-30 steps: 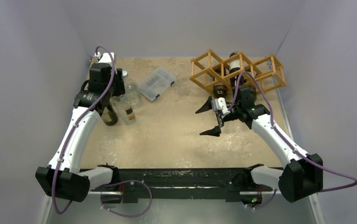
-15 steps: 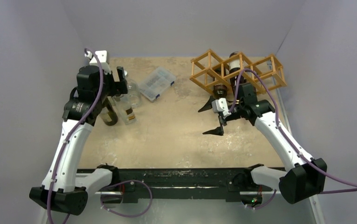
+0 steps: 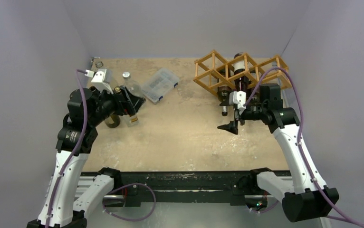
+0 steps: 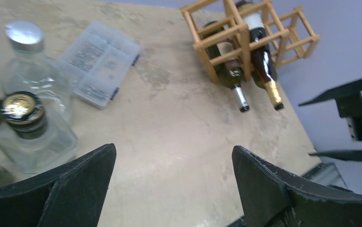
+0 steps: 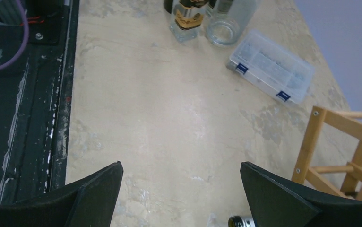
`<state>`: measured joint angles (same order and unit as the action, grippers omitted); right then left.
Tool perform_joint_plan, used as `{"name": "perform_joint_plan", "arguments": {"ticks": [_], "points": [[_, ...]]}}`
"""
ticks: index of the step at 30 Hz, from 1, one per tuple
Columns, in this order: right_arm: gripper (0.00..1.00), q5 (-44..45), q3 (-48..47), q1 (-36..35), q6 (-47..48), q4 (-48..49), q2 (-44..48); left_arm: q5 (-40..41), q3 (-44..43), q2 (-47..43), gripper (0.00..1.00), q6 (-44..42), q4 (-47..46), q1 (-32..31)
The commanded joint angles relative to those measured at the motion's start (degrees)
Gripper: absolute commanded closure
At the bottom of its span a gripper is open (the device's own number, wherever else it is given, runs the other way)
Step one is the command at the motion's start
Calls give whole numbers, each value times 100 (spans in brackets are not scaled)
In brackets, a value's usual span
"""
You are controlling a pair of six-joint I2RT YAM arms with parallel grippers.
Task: Take the wine bottle off the wine rack
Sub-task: Place the wine bottle at the center of the board.
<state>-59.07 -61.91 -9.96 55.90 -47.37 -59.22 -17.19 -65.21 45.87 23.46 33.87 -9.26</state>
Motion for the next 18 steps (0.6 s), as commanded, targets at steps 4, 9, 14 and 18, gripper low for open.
{"name": "perform_joint_plan", "arguments": {"ticks": [4, 9, 14, 18], "points": [[1, 202, -109, 789, -1745, 783, 326, -468, 260, -106, 7, 439, -409, -1281], [1, 333, 83, 1538, -2712, 1481, 448, 19, 658, 54, 7, 636, -874, -2127], [1, 1275, 474, 2095, -4066, 2382, 529, 177, 1080, 264, 1, 1023, -1512, -2558], [1, 1470, 840, 2515, -4575, 2832, 558, 374, 1337, 470, 0, 1195, -1881, -2867]]}}
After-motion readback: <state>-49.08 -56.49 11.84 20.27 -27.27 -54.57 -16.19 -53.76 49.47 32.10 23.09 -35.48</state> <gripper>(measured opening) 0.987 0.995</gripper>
